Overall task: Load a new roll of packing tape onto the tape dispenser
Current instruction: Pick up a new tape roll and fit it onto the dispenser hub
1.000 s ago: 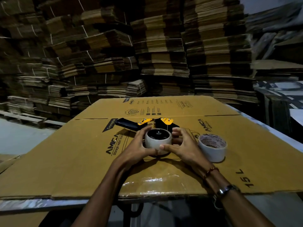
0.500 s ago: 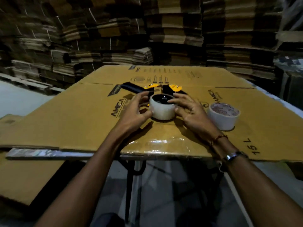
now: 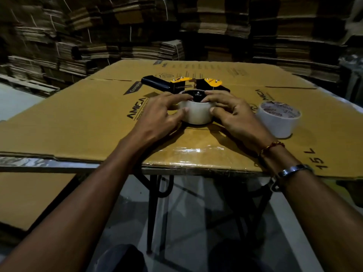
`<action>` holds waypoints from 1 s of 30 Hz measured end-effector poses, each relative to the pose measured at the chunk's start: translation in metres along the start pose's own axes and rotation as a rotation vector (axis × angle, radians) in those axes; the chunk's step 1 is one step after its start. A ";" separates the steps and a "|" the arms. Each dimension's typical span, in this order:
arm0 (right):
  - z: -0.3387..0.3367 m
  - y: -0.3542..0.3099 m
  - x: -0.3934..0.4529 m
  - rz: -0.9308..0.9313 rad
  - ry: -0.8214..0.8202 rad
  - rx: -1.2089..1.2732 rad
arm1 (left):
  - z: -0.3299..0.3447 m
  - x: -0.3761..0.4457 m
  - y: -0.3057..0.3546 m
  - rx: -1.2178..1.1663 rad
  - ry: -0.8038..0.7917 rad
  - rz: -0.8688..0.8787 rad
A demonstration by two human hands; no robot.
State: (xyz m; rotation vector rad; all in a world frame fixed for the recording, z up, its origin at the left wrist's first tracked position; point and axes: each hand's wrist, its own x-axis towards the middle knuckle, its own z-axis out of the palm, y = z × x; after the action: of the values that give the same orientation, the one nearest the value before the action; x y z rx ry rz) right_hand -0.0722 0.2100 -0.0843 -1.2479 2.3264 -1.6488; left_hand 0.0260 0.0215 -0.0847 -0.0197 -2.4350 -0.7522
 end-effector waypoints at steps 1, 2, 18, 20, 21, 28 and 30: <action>0.000 0.000 0.000 0.003 -0.001 0.008 | 0.000 0.000 0.001 0.007 0.021 0.005; 0.000 0.000 0.000 0.004 0.001 0.008 | 0.001 0.001 0.001 0.018 0.040 0.010; -0.002 0.000 -0.001 -0.008 0.006 -0.032 | 0.003 0.003 -0.009 0.004 -0.008 0.020; -0.003 0.000 -0.001 -0.005 0.007 -0.034 | 0.003 0.002 -0.008 -0.011 0.001 0.019; -0.003 0.000 0.000 -0.005 0.010 -0.034 | 0.003 0.002 -0.006 -0.018 -0.004 0.005; -0.002 -0.002 -0.002 -0.008 0.016 -0.034 | 0.002 -0.002 0.000 0.105 -0.064 0.000; -0.002 -0.001 -0.002 -0.023 0.029 -0.034 | 0.001 -0.001 -0.003 0.092 -0.076 0.005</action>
State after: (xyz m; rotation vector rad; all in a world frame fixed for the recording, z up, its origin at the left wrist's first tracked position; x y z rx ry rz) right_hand -0.0712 0.2122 -0.0833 -1.2698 2.3762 -1.6516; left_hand 0.0261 0.0197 -0.0872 -0.0186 -2.5388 -0.6480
